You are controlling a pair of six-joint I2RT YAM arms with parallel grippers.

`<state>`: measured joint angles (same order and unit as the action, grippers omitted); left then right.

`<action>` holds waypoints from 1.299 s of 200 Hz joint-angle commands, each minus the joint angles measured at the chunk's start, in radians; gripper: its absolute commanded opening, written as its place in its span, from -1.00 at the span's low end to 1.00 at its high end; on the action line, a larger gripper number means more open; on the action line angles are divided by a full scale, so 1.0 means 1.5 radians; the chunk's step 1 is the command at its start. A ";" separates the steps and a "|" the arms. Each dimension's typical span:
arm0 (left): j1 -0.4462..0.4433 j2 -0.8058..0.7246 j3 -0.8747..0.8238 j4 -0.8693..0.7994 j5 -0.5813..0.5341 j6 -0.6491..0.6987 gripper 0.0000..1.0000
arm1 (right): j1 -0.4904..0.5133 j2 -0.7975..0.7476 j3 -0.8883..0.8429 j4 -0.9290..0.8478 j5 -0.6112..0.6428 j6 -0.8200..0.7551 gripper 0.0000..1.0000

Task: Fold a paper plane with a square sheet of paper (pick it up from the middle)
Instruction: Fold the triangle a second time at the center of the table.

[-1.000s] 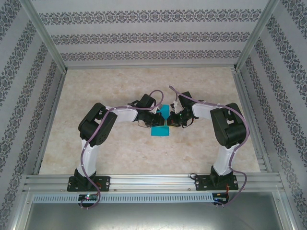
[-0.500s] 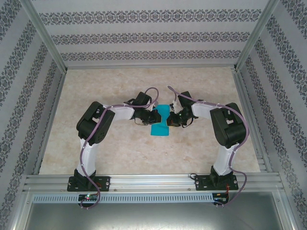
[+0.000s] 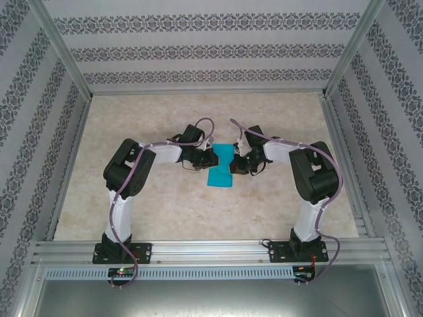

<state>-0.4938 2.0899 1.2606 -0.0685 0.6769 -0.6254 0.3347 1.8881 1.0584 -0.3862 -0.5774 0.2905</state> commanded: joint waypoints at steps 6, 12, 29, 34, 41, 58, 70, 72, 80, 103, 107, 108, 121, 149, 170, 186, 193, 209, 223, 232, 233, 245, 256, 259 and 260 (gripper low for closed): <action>0.019 0.001 0.010 -0.033 -0.024 0.019 -0.72 | -0.001 0.039 -0.010 -0.055 0.096 -0.021 -1.00; 0.018 -0.005 0.009 -0.025 -0.016 0.011 -0.73 | 0.000 0.038 -0.010 -0.054 0.094 -0.021 -1.00; 0.013 -0.024 0.012 -0.017 -0.002 -0.001 -0.73 | -0.001 0.038 -0.006 -0.054 0.092 -0.021 -1.00; 0.011 -0.030 0.015 -0.020 -0.001 -0.001 -0.72 | -0.001 0.038 -0.005 -0.055 0.091 -0.021 -1.00; 0.008 -0.037 0.020 -0.027 -0.001 0.001 -0.73 | 0.001 0.039 -0.004 -0.055 0.091 -0.021 -1.00; 0.002 -0.048 0.029 -0.038 -0.001 0.002 -0.72 | 0.002 0.039 0.000 -0.055 0.089 -0.021 -1.00; -0.003 -0.050 0.035 -0.043 0.002 0.003 -0.73 | 0.002 0.039 0.001 -0.056 0.089 -0.020 -1.00; -0.004 -0.050 0.036 -0.044 0.002 0.004 -0.73 | 0.003 0.039 0.002 -0.056 0.089 -0.020 -1.00; -0.008 -0.048 0.041 -0.050 0.000 0.008 -0.73 | 0.003 0.038 0.002 -0.056 0.089 -0.021 -1.00; -0.018 -0.035 0.051 -0.058 0.002 0.012 -0.72 | 0.005 0.035 0.005 -0.059 0.088 -0.020 -1.00; -0.019 -0.031 0.052 -0.059 0.003 0.013 -0.72 | 0.005 0.035 0.005 -0.059 0.087 -0.020 -1.00; -0.020 -0.030 0.052 -0.060 0.004 0.013 -0.72 | 0.005 0.035 0.005 -0.059 0.087 -0.020 -1.00; -0.027 -0.020 0.056 -0.064 0.001 0.018 -0.72 | 0.005 0.032 0.007 -0.061 0.089 -0.020 -1.00; -0.033 0.003 0.061 -0.076 -0.006 0.027 -0.72 | 0.004 0.026 0.010 -0.063 0.090 -0.020 -1.00; -0.033 0.014 0.065 -0.088 -0.019 0.038 -0.72 | 0.006 0.022 0.011 -0.065 0.090 -0.021 -1.00; -0.033 0.023 0.069 -0.099 -0.028 0.046 -0.72 | 0.006 0.020 0.014 -0.067 0.088 -0.021 -1.00; -0.033 0.026 0.070 -0.101 -0.030 0.049 -0.72 | 0.007 0.019 0.016 -0.067 0.088 -0.021 -1.00; -0.034 0.034 0.071 -0.111 -0.040 0.056 -0.73 | 0.007 0.015 0.017 -0.068 0.086 -0.020 -1.00; -0.033 0.039 0.070 -0.115 -0.044 0.060 -0.72 | 0.008 0.011 0.019 -0.068 0.086 -0.018 -1.00; -0.033 0.043 0.069 -0.117 -0.049 0.063 -0.73 | 0.008 0.009 0.021 -0.069 0.086 -0.017 -1.00; -0.033 0.043 0.068 -0.118 -0.050 0.062 -0.72 | 0.009 0.009 0.021 -0.069 0.085 -0.018 -1.00; -0.033 0.047 0.066 -0.122 -0.059 0.067 -0.72 | 0.010 0.006 0.024 -0.071 0.085 -0.018 -1.00; -0.033 0.051 0.062 -0.122 -0.063 0.069 -0.73 | 0.010 0.001 0.027 -0.070 0.083 -0.015 -1.00; -0.034 0.052 0.061 -0.123 -0.064 0.069 -0.72 | 0.010 0.000 0.027 -0.070 0.082 -0.014 -0.99; -0.033 0.052 0.060 -0.124 -0.065 0.070 -0.72 | 0.010 0.000 0.027 -0.070 0.082 -0.014 -0.99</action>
<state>-0.5369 2.1239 1.3537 -0.1875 0.6422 -0.5629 0.3431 1.8935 1.0954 -0.4389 -0.5385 0.2829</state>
